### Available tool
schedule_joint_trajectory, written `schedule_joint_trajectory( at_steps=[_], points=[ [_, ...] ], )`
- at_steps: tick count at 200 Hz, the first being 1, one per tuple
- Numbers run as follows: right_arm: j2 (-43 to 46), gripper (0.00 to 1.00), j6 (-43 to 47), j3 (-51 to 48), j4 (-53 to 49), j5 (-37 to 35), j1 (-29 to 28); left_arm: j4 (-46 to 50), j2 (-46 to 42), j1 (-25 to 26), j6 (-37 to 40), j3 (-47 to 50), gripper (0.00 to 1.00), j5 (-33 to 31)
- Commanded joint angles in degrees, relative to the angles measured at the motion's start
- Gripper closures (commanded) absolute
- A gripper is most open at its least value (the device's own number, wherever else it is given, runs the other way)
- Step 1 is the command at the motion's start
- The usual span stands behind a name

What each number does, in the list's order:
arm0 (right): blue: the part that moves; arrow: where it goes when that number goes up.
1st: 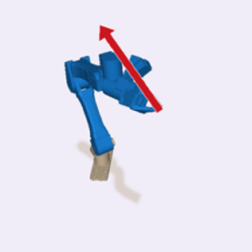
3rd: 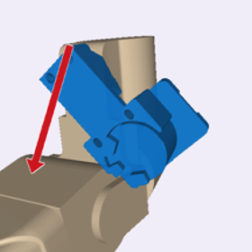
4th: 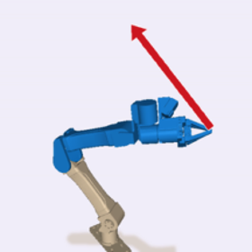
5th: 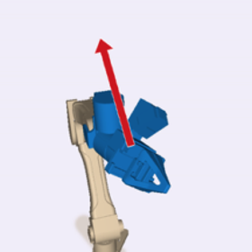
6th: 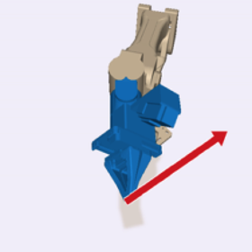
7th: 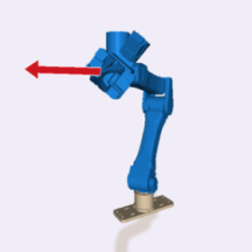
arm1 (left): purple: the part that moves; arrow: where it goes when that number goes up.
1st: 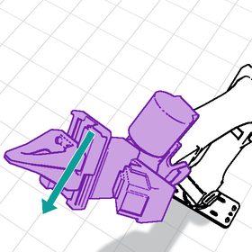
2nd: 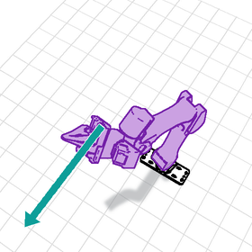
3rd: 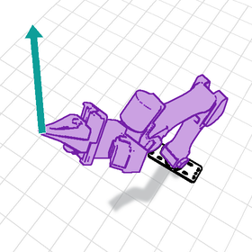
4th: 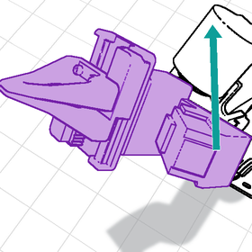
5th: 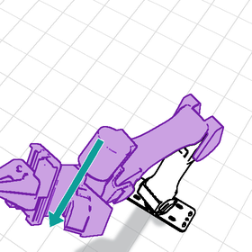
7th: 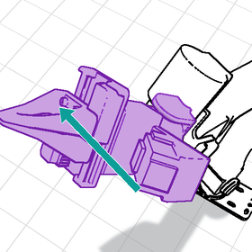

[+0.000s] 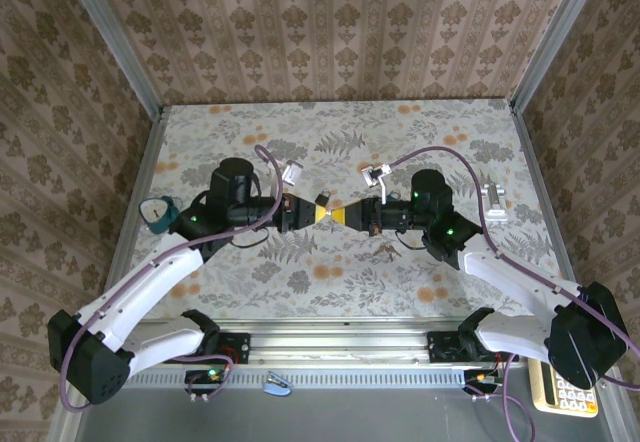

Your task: Unlock with the key

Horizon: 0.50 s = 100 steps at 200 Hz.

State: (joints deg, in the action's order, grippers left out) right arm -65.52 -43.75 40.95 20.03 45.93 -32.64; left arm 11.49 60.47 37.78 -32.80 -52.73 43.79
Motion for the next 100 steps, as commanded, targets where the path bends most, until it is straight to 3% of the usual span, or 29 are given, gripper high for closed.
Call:
schedule_joint_trajectory(
  at_steps=[1,68,78,92,100],
  points=[
    [2.1,1.0,1.0,-0.6,0.9,1.7,-0.4,-3.2,-1.5,-0.6,-0.7,1.2,0.97,1.2],
    [2.8,1.0,0.0,-1.7,2.2,-0.4,-0.4,-8.9,-5.7,-3.8,-4.4,5.1,0.93,1.4],
    [2.7,1.0,-0.2,-1.7,2.5,-0.6,-0.4,-8.8,-5.6,-3.8,-4.6,5.2,0.9,1.5],
    [2.7,1.0,-0.4,-1.7,2.9,-0.6,-0.4,-9.0,-5.5,-3.8,-4.7,5.3,0.75,1.3],
    [2.7,1.0,-0.4,-1.7,2.7,-0.9,-0.4,-9.1,-5.6,-3.9,-4.8,5.4,0.74,1.1]
  ],
)
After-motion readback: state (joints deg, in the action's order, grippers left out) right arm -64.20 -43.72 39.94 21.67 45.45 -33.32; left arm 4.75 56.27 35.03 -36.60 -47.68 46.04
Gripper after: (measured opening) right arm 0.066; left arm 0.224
